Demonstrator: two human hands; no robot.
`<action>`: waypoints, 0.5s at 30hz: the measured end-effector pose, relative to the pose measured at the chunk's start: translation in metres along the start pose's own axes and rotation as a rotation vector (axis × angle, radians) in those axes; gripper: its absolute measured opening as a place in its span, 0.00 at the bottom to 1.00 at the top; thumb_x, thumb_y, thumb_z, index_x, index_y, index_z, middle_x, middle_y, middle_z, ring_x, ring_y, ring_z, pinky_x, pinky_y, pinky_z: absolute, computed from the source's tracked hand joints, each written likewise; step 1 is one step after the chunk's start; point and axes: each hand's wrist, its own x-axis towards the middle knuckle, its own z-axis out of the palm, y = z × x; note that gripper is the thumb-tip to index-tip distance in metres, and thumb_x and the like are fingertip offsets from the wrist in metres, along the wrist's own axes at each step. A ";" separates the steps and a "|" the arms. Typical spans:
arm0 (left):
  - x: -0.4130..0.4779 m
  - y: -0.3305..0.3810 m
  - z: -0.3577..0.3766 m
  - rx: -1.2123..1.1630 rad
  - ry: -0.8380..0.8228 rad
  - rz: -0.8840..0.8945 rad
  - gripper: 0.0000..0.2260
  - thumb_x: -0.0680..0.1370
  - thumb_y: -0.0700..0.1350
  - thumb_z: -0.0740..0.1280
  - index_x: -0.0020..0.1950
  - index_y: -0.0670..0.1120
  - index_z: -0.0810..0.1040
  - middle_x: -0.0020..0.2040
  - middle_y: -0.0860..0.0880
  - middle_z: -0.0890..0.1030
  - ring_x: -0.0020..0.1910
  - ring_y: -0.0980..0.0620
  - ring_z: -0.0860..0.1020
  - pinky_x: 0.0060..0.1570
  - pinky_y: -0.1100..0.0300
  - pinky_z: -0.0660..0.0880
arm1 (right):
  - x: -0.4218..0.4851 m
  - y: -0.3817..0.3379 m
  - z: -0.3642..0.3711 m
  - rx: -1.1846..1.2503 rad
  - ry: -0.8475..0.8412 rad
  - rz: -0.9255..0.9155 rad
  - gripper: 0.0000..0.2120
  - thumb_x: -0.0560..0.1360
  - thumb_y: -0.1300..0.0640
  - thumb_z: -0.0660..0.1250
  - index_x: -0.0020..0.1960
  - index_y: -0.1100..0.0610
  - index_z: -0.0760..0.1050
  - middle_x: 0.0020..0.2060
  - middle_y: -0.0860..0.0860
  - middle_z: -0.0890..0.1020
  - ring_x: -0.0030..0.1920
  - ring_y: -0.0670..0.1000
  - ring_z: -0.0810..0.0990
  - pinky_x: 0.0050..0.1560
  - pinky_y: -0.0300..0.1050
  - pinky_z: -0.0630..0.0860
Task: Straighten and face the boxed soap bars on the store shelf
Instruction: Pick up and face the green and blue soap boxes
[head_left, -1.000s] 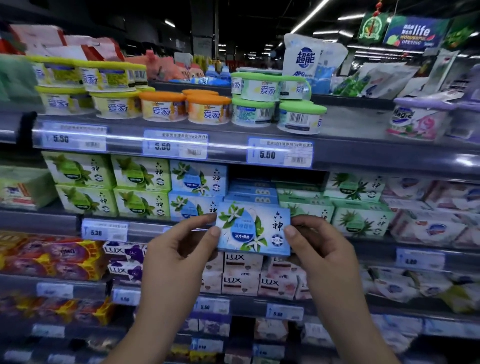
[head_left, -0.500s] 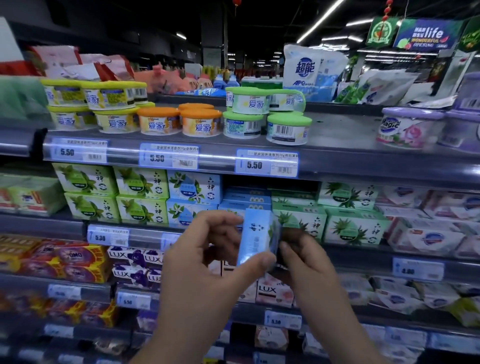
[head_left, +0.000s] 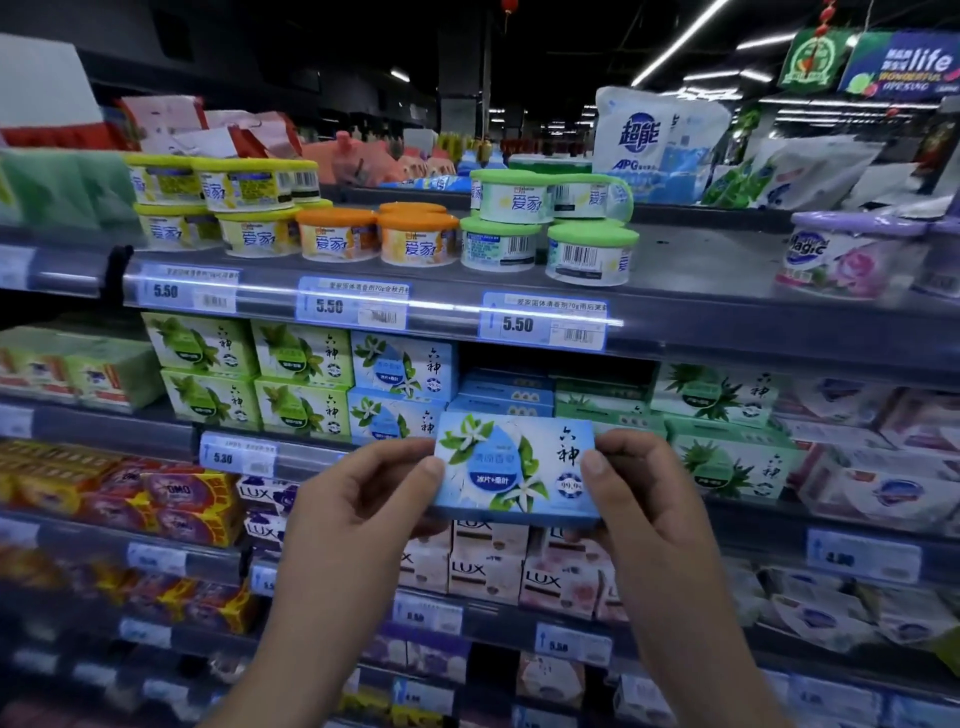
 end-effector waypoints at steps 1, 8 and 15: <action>0.003 0.000 -0.003 0.004 -0.016 0.012 0.10 0.69 0.57 0.72 0.49 0.61 0.87 0.43 0.54 0.88 0.41 0.53 0.87 0.41 0.64 0.83 | 0.002 -0.001 0.000 -0.008 -0.014 -0.009 0.16 0.70 0.33 0.70 0.53 0.40 0.78 0.47 0.44 0.85 0.47 0.45 0.85 0.46 0.45 0.83; 0.026 -0.004 -0.014 0.090 -0.195 0.131 0.14 0.75 0.43 0.72 0.55 0.61 0.83 0.55 0.64 0.86 0.59 0.66 0.81 0.52 0.75 0.77 | 0.012 0.004 -0.006 -0.040 -0.191 -0.079 0.20 0.76 0.74 0.70 0.41 0.49 0.73 0.57 0.47 0.86 0.57 0.47 0.85 0.41 0.39 0.82; 0.037 -0.016 -0.021 0.071 -0.226 0.148 0.20 0.78 0.33 0.71 0.55 0.59 0.83 0.57 0.62 0.86 0.61 0.63 0.81 0.55 0.72 0.77 | 0.011 0.001 0.008 -0.038 -0.102 -0.154 0.21 0.75 0.72 0.71 0.38 0.46 0.74 0.60 0.44 0.85 0.62 0.45 0.84 0.47 0.37 0.83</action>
